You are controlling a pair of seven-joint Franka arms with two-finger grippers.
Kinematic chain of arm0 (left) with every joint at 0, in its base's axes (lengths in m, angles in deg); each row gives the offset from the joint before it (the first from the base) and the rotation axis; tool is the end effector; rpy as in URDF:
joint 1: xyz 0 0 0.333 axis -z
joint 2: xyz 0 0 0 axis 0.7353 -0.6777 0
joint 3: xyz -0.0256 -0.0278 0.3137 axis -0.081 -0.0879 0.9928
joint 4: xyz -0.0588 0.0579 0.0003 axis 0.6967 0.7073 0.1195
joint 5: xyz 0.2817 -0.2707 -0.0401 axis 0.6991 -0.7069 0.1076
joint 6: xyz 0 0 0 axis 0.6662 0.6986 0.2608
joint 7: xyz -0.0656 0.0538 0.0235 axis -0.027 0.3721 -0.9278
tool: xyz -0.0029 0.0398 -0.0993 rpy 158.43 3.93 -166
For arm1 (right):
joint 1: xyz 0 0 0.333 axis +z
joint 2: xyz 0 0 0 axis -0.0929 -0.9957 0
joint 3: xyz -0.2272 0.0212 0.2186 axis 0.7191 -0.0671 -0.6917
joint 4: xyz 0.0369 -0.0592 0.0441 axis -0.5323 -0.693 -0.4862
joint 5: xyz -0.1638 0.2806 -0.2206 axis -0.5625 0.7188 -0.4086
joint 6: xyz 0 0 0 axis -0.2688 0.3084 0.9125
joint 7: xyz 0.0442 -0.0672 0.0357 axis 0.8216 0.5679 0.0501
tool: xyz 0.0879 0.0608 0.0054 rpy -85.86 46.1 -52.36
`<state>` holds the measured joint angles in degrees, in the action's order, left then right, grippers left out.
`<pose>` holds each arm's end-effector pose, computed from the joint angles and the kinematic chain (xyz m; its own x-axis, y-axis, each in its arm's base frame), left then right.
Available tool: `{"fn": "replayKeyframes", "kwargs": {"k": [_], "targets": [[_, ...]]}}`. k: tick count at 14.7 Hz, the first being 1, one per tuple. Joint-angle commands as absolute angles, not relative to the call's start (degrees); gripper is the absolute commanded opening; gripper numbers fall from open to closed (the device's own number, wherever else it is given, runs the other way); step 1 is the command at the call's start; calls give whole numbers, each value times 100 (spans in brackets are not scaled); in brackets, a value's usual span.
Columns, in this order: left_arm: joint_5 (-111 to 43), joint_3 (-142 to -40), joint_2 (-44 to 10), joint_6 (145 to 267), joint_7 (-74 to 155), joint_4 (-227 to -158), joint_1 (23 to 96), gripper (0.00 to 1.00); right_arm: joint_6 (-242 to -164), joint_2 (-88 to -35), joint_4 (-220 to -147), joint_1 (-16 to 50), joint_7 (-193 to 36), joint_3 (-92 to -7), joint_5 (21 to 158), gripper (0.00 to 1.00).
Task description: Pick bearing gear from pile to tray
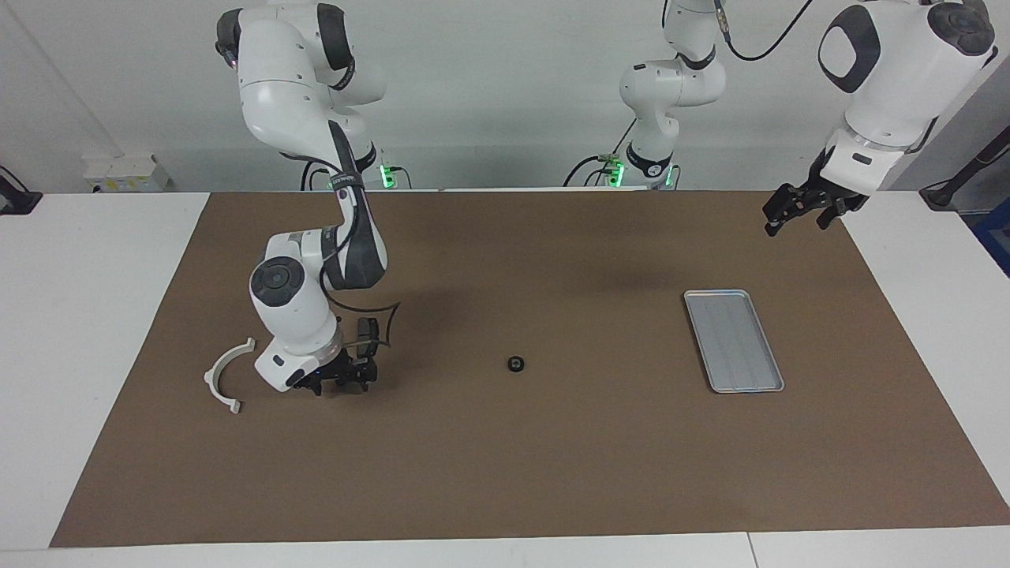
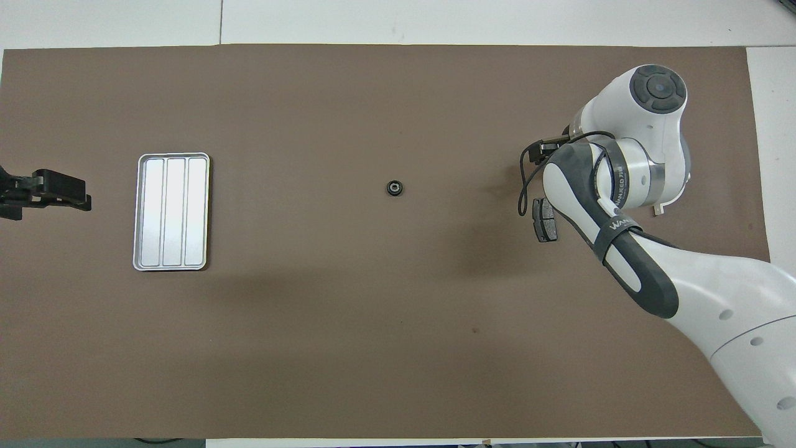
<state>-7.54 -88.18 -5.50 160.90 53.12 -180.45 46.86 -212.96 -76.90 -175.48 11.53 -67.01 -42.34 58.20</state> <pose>0.5490 0.0052 0.5856 0.9974 0.0608 -0.0374 0.0603 -0.9981 -0.0153 0.6778 0.0735 0.2992 0.9978 0.0625 0.0231 0.0622 -0.9980 0.0105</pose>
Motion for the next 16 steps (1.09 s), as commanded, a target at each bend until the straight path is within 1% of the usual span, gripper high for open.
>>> {"fn": "replayKeyframes", "kwargs": {"k": [1,7,9,11,12,13,15,16], "targets": [[-690,-8820,-458,16002,5317,-18076,4698,100,-21273,-7515,-17785,1122,-6770,-4267,5870,94],[-690,-8820,-458,16002,5317,-18085,4698,100,-21282,-7472,-17926,1104,-6814,-4258,5878,93],[-690,-8820,-458,16002,5317,-18076,4698,100,-21273,-7463,-17944,1087,-6858,-4267,5878,89],[-690,-8820,-458,16002,5317,-18076,4698,100,-21273,-7463,-17961,1078,-6919,-4267,5896,80],[-690,-8820,-458,16002,5317,-18076,4698,100,-21282,-7454,-17987,1069,-6928,-4267,5896,67],[-690,-8820,-458,16002,5326,-18076,4698,100,-21282,-7454,-17988,1069,-6963,-4267,5905,50],[-690,-8820,-458,16002,5317,-18076,4698,100,-21273,-7454,-17988,1051,-6998,-4267,5931,20],[-690,-8820,-458,16002,5317,-18076,4698,100,-21273,-7454,-17988,1051,-6998,-4267,5931,8]]}}
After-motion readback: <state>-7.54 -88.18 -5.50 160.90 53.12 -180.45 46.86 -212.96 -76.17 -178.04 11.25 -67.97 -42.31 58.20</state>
